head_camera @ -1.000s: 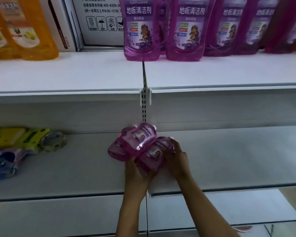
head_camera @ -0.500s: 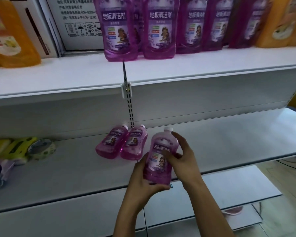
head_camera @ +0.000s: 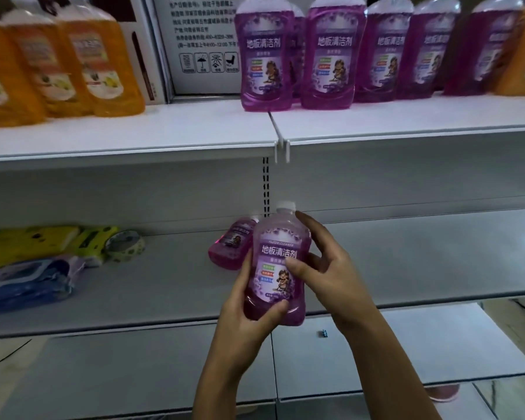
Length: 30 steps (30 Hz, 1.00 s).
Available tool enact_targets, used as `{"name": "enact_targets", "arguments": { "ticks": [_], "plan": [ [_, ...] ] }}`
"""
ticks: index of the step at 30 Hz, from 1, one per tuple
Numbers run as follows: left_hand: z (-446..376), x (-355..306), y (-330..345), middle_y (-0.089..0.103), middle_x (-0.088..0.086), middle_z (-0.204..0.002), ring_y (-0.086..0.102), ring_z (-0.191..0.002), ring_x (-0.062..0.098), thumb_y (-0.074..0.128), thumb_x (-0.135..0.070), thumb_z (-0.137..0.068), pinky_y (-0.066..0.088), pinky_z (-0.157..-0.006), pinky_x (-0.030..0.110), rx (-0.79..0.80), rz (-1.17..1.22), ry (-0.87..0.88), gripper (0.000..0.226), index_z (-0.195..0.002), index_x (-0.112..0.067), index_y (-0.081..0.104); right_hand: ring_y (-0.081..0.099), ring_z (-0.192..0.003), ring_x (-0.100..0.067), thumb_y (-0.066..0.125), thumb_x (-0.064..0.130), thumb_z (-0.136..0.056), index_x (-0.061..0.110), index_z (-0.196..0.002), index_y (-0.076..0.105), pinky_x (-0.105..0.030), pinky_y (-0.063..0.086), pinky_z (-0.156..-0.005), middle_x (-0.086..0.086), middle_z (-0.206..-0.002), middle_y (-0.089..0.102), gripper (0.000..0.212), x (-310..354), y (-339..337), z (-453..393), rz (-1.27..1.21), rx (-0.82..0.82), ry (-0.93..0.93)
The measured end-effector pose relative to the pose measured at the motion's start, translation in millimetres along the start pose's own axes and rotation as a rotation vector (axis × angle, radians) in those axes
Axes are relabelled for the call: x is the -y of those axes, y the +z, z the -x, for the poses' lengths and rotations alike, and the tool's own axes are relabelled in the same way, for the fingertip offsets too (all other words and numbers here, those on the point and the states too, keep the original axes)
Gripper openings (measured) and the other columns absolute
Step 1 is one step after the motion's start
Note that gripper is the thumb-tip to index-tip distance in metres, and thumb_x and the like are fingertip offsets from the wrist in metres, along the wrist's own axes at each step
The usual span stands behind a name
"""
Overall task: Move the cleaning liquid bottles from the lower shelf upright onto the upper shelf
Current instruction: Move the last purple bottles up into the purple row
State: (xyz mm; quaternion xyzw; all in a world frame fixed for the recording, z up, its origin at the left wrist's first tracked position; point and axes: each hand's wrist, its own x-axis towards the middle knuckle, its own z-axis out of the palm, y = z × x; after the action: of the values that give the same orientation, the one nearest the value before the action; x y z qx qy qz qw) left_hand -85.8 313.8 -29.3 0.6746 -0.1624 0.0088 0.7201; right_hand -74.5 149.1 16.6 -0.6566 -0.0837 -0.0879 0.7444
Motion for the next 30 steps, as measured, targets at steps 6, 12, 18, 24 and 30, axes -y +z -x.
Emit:
{"name": "enact_targets", "arguments": {
  "ticks": [6,12,18,24,30],
  "plan": [
    [15.6,-9.6,-12.7,0.063,-0.016,-0.131,0.064,-0.118,0.011,0.081,-0.033,-0.075,0.056,-0.086,0.025,-0.067,0.031,0.052,0.079,-0.139,-0.057,0.042,0.062,-0.117,0.0,0.069,0.022,-0.085,0.055,-0.138,0.037,-0.025,0.058,-0.081,0.04,-0.119,0.06,0.07,13.9,12.0,14.0,-0.059,0.159,0.017],
    [19.7,-14.3,1.0,0.061,-0.009,-0.137,0.062,-0.122,0.016,0.08,-0.027,-0.077,0.056,-0.092,0.031,0.011,0.036,0.087,0.084,-0.148,-0.044,0.038,0.064,-0.117,-0.01,0.076,0.026,-0.078,0.066,-0.126,0.045,-0.031,0.06,-0.08,0.032,-0.126,0.06,0.07,22.6,0.4,36.9,-0.036,0.091,0.025],
    [12.0,-26.8,22.0,0.055,-0.008,-0.142,0.059,-0.125,0.012,0.077,-0.015,-0.081,0.054,-0.094,0.026,0.085,-0.028,0.148,0.084,-0.148,-0.045,0.036,0.068,-0.112,-0.015,0.078,0.029,-0.076,0.061,-0.13,0.044,-0.034,0.061,-0.078,0.021,-0.123,0.064,0.071,35.9,-7.4,38.0,0.044,-0.057,-0.07],
    [-5.8,-46.4,53.5,0.056,-0.01,-0.141,0.059,-0.125,0.009,0.078,-0.017,-0.077,0.052,-0.095,0.022,0.073,-0.049,0.253,0.083,-0.145,-0.047,0.041,0.068,-0.113,-0.019,0.073,0.027,-0.084,0.047,-0.144,0.036,-0.038,0.061,-0.083,0.012,-0.128,0.064,0.073,57.7,-23.9,38.5,0.061,-0.153,-0.189],
    [-18.4,-69.9,111.3,0.064,-0.012,-0.132,0.064,-0.117,0.009,0.078,-0.019,-0.071,0.054,-0.091,0.022,0.1,-0.066,0.332,0.085,-0.137,-0.059,0.044,0.07,-0.109,-0.016,0.073,0.026,-0.082,0.049,-0.139,0.041,-0.034,0.062,-0.079,0.019,-0.12,0.067,0.069,99.8,-68.2,41.5,0.129,-0.239,-0.293]
  ]
}}
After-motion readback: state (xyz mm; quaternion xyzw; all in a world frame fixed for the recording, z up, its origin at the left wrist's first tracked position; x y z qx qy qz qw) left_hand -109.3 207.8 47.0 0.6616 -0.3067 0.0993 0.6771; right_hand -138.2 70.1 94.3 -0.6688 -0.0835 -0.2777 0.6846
